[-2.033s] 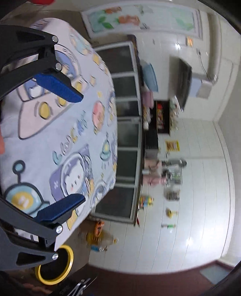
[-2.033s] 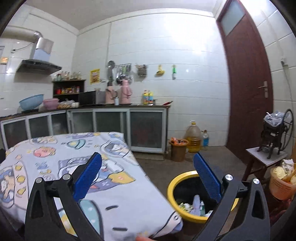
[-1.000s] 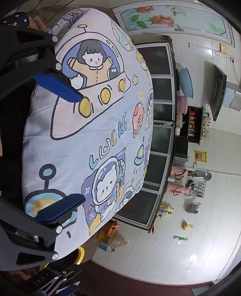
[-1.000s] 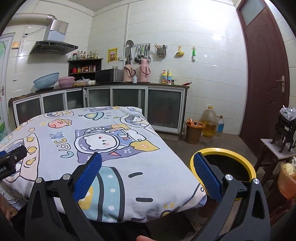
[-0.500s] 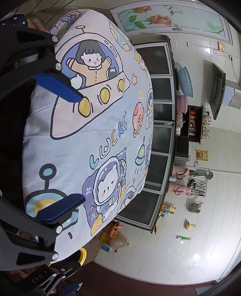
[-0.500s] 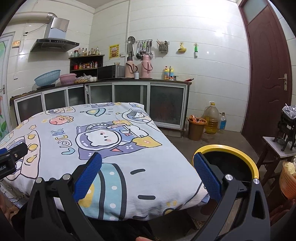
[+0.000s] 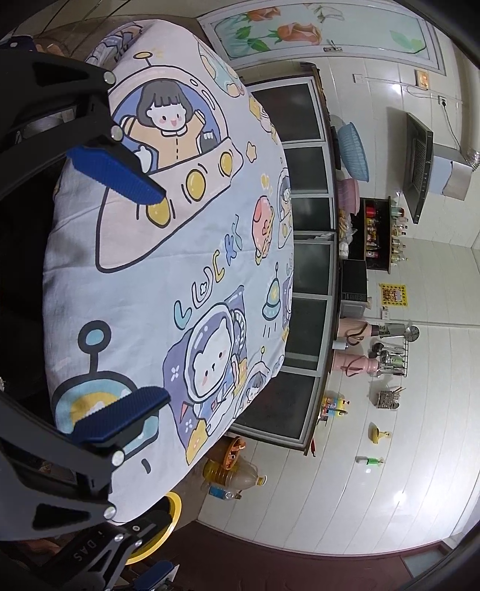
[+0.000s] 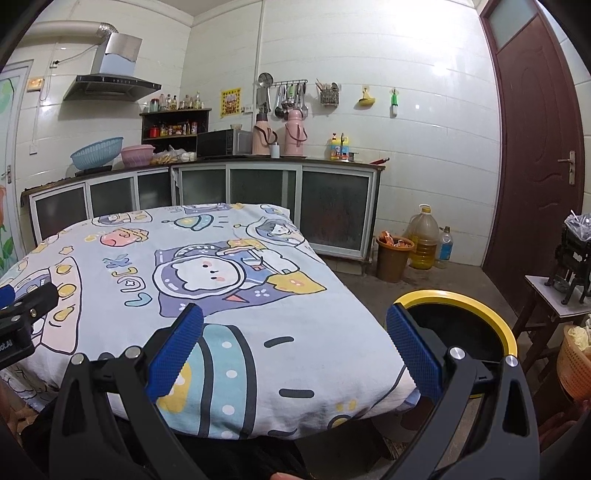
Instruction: Collect trash
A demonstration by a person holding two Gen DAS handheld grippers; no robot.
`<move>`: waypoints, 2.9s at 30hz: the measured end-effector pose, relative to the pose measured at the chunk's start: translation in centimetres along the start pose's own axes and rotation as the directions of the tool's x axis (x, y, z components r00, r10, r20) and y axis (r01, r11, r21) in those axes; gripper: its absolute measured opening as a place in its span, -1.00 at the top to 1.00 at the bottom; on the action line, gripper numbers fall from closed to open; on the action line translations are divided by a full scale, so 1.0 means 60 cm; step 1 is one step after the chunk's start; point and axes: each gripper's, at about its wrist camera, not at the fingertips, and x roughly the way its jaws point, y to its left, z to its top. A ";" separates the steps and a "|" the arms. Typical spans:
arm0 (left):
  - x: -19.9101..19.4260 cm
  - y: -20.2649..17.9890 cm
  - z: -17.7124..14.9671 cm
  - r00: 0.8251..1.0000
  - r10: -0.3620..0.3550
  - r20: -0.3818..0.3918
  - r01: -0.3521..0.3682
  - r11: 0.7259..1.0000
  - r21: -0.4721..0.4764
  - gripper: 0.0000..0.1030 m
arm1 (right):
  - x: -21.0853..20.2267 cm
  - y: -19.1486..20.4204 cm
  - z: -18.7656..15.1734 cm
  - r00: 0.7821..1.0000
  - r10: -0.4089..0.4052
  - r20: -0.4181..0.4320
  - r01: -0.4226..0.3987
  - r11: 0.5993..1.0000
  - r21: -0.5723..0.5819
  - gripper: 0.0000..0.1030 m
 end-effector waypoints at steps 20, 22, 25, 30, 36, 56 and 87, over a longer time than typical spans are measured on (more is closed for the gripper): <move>0.011 0.006 -0.005 1.000 -0.010 -0.029 0.009 1.000 -0.016 -0.85 | 0.003 -0.014 -0.003 1.000 -0.011 0.000 0.011 0.999 0.030 -0.85; 0.016 0.010 -0.006 0.999 -0.011 -0.048 0.009 0.999 -0.033 -0.85 | 0.004 -0.016 -0.005 1.000 -0.011 -0.003 0.011 0.999 0.035 -0.85; 0.025 0.019 -0.010 0.997 -0.013 -0.074 0.009 0.998 -0.061 -0.85 | 0.006 -0.017 -0.005 1.000 -0.013 -0.011 0.014 0.999 0.036 -0.85; 0.032 0.023 -0.013 0.995 -0.015 -0.095 0.007 0.997 -0.077 -0.85 | 0.001 -0.017 -0.005 1.000 -0.011 0.004 0.011 0.999 0.033 -0.85; 0.027 0.016 -0.012 0.997 -0.010 -0.079 0.005 0.998 -0.056 -0.85 | -0.001 -0.024 -0.009 1.000 -0.012 -0.001 0.012 0.999 0.051 -0.85; 0.014 0.003 -0.008 0.998 -0.032 -0.047 0.031 0.999 -0.029 -0.85 | 0.006 -0.033 -0.012 1.000 -0.013 -0.015 0.013 0.998 0.057 -0.85; 0.009 -0.005 -0.008 0.998 -0.043 -0.041 0.042 0.999 -0.018 -0.85 | 0.008 -0.031 -0.014 1.000 -0.012 -0.023 0.013 0.998 0.054 -0.85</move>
